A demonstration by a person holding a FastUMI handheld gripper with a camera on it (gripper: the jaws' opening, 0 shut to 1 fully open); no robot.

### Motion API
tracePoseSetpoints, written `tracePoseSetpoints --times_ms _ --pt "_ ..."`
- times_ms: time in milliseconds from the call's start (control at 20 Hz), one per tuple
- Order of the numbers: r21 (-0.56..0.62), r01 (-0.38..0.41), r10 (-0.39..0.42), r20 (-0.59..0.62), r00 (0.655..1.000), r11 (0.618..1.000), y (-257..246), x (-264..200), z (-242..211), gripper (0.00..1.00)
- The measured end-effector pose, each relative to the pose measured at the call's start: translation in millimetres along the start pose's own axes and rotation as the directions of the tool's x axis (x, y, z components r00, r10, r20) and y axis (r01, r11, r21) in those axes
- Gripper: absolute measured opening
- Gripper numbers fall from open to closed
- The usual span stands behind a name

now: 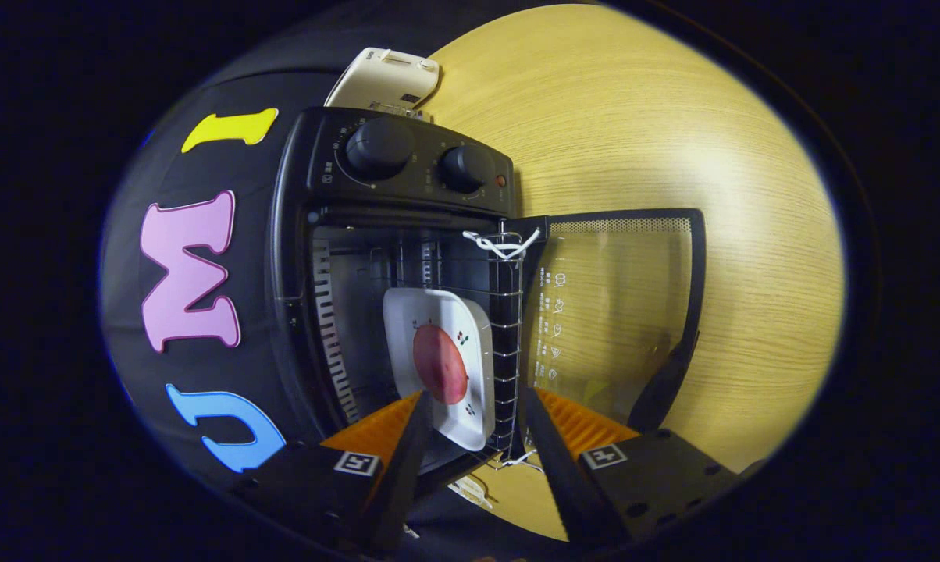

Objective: Open the toaster oven, put the food inside, and close the toaster oven door.

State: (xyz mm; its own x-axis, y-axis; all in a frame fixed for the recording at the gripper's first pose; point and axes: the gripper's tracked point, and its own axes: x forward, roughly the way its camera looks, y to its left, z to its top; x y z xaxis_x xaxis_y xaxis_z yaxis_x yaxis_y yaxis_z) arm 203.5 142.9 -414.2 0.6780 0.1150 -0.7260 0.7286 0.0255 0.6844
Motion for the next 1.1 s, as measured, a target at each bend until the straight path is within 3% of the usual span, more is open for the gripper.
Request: tracePoseSetpoints --times_ms 100,350,500,600,650,750,850,950,1100 --pt "-0.023 -0.015 0.015 -0.035 0.999 1.0 0.9 -15.9 -1.0 0.99" --pt "-0.263 -0.086 0.055 -0.124 0.991 0.961 1.0 -57.0 -7.2 0.99" --pt "-0.443 -0.134 0.079 -0.139 0.987 0.887 -4.8 -80.5 -5.0 0.98" --pt "-0.616 -0.128 0.066 -0.123 0.99 0.777 -18.3 -88.5 0.0 0.98" --pt "-0.717 -0.111 0.057 -0.098 0.994 0.688 -27.2 -91.2 4.6 0.99" --pt "-0.88 -0.059 0.035 -0.049 0.998 0.472 -46.8 -95.9 11.2 0.98" --pt "-0.957 -0.024 -0.001 -0.026 1.0 0.288 -71.1 -96.2 8.0 0.99" --pt "-0.983 -0.006 -0.058 -0.017 0.998 0.184 -98.8 -91.3 5.5 0.99" --pt "-0.992 -0.001 -0.134 -0.018 0.991 0.123 -130.1 -81.3 -2.9 0.99"
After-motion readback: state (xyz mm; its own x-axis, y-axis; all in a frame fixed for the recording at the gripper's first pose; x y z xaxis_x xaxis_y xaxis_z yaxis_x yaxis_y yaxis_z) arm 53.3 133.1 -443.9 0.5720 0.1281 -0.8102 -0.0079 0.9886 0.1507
